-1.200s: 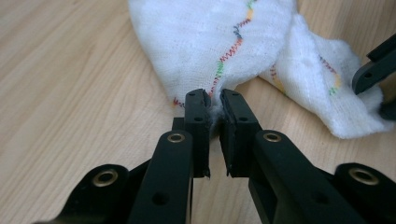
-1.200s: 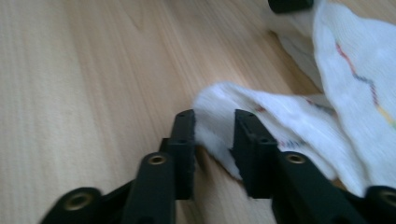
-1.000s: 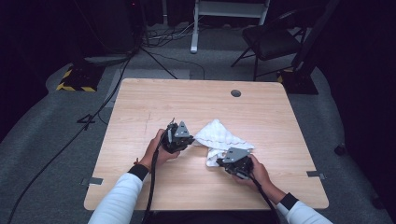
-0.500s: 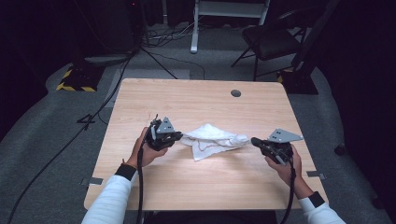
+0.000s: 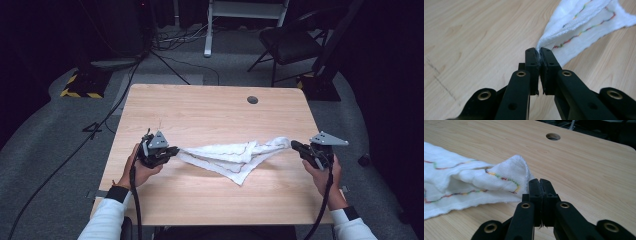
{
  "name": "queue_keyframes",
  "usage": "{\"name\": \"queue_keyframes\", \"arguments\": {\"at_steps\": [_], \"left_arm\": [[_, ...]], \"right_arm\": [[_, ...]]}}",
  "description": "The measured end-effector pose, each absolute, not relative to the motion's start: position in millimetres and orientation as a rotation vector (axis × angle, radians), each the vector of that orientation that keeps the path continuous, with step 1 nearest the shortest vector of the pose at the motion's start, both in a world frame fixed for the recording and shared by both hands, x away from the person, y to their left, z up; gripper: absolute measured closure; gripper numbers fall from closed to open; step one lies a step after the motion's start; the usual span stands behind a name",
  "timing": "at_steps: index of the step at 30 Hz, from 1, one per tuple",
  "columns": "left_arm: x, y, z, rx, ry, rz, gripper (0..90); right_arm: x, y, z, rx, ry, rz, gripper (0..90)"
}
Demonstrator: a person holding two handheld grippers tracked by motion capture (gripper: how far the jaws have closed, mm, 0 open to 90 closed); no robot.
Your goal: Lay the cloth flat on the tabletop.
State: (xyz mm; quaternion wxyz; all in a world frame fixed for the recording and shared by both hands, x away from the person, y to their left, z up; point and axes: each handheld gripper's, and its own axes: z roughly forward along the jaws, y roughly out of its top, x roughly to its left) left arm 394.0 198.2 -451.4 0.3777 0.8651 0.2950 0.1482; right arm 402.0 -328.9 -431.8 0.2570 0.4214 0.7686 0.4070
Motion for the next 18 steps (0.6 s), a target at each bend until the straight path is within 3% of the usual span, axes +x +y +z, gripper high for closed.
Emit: {"name": "queue_keyframes", "arguments": {"at_steps": [7,10,13,16,18], "left_arm": [[385,203,-464,2.272,0.758,0.332,82.1],[384,202,-461,2.228,0.775,0.357,68.2],[384,194,-460,2.218,0.785,0.391,49.5],[383,175,-460,2.242,0.746,0.409,38.4],[383,157,-457,2.255,0.702,0.396,35.3]], "right_arm": [[409,-329,-441,1.167,2.124,1.061,88.7],[413,-326,-446,1.167,2.164,1.032,87.5],[416,-326,-449,1.178,2.187,1.027,80.0],[418,-324,-452,1.182,2.208,1.010,74.2],[419,-323,-454,1.183,2.220,0.995,64.3]]}}
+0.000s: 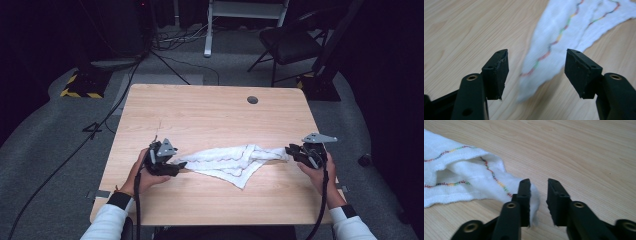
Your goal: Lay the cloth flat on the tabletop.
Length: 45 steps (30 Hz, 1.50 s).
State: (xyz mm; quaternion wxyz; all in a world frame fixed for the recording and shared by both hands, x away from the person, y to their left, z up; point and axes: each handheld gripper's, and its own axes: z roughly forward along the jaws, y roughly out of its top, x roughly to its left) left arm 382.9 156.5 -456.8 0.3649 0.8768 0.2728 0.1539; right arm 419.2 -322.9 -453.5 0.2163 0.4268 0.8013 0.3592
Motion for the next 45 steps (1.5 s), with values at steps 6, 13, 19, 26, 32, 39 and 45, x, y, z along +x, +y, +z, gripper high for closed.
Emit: {"name": "queue_keyframes", "arguments": {"at_steps": [6,13,19,26,32,39,45], "left_arm": [[389,91,-448,2.280,0.529,0.359,31.6],[403,17,-460,2.371,0.382,0.296,32.5],[415,-14,-475,2.373,0.393,0.286,32.3],[423,-21,-483,2.390,0.409,0.342,46.7],[426,-12,-482,2.403,0.366,0.351,78.3],[428,-4,-474,2.374,0.353,0.361,85.7],[428,16,-444,2.277,0.366,0.396,86.4]], "right_arm": [[425,-318,-460,1.194,2.255,0.947,53.8],[433,-320,-471,1.231,2.269,0.893,52.3],[436,-324,-477,1.255,2.280,0.881,52.8],[436,-321,-483,1.210,2.292,0.841,53.5],[436,-321,-487,1.217,2.301,0.866,59.2],[432,-315,-486,1.128,2.349,0.872,85.7],[426,-321,-467,1.098,2.265,0.921,87.1]]}}
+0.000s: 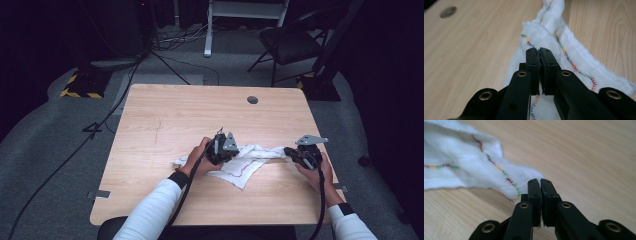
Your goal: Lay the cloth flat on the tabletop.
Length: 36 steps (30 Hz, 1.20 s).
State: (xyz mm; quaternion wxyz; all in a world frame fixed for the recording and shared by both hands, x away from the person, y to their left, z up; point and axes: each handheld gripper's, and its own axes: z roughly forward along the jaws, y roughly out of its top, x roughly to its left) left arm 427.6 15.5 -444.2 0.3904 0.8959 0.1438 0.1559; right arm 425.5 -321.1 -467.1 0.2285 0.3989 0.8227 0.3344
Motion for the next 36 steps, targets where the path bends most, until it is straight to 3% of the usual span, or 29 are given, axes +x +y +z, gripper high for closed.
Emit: {"name": "queue_keyframes", "arguments": {"at_steps": [9,22,36], "left_arm": [[415,50,-386,2.112,0.359,0.480,87.0],[386,83,-319,2.027,0.310,0.569,87.6],[336,109,-300,1.997,0.234,0.593,87.7]], "right_arm": [[405,-322,-416,1.016,2.144,1.068,87.4],[374,-325,-330,0.848,2.020,1.180,87.7],[333,-317,-302,0.774,2.025,1.254,87.9]]}}
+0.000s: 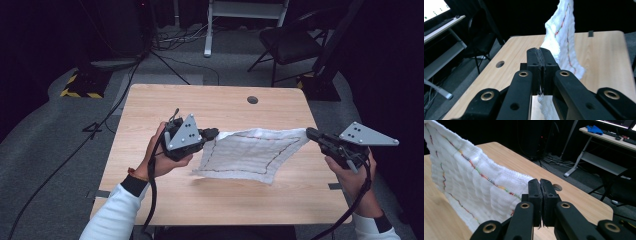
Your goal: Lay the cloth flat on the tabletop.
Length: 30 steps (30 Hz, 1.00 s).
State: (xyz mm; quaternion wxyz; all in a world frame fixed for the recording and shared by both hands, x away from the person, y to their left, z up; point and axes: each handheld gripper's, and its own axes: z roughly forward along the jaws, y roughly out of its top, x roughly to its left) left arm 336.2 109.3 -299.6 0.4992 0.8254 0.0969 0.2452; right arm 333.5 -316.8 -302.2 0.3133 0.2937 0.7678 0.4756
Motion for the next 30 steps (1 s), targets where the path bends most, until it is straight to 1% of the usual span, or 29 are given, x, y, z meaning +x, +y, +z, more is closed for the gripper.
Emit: {"name": "queue_keyframes", "arguments": {"at_steps": [9,12,14,17,21,24,26,30], "left_arm": [[305,108,-296,1.962,0.171,0.628,87.8],[307,110,-297,1.956,0.179,0.631,87.8],[316,113,-300,1.954,0.209,0.623,87.8],[335,114,-310,1.966,0.269,0.605,87.7],[370,117,-330,1.987,0.368,0.563,87.7],[397,119,-348,1.957,0.413,0.522,87.7],[415,120,-358,1.947,0.478,0.496,87.7],[444,119,-374,1.955,0.560,0.483,87.8]], "right_arm": [[298,-312,-287,0.698,2.012,1.305,87.9],[294,-313,-283,0.680,1.995,1.312,87.8],[297,-313,-283,0.685,1.999,1.309,87.8],[310,-312,-287,0.700,2.004,1.300,87.8],[339,-306,-302,0.742,2.019,1.294,87.9],[368,-298,-318,0.780,2.059,1.288,87.9],[389,-294,-329,0.811,2.072,1.274,87.8],[431,-285,-345,0.863,2.104,1.233,87.8]]}}
